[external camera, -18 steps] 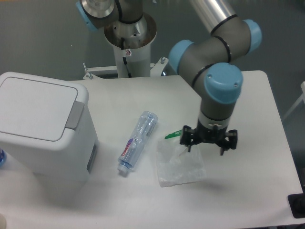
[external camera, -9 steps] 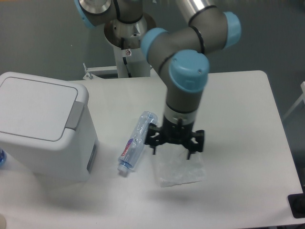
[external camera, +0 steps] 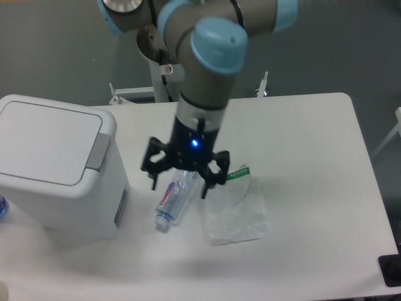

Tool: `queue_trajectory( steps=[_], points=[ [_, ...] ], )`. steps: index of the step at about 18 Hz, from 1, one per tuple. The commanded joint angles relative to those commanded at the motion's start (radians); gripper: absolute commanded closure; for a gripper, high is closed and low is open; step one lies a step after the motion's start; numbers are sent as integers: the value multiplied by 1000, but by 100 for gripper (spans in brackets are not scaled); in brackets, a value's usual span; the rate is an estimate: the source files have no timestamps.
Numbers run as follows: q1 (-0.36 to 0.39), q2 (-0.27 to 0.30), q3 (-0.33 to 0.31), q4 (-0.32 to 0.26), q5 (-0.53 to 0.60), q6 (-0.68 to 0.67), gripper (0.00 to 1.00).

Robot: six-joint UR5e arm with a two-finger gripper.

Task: Open the trash can
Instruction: 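Lower the gripper onto the trash can lid edge and push it open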

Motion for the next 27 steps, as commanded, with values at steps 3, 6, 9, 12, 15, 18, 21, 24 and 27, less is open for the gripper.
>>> queue_trajectory(
  steps=[3,6,9,12,15,18,21,24,27],
  points=[
    [-14,58,-58,6,-8,-9,0],
    [-15,121,-123,6,-8,-11,0],
    [-15,137,-155,6,-6,-12,0],
    [-21,124,-164,8,-5,-12,0],
    [-32,111,-164,8,-5,-11,0],
    [-34,106,-164,9,-5,-11,0],
    [-40,91,-164,9,-3,-11,0],
    [-43,80,-164,15,-2,-11,0],
    [-43,78,-164,15,-2,-11,0]
  ],
)
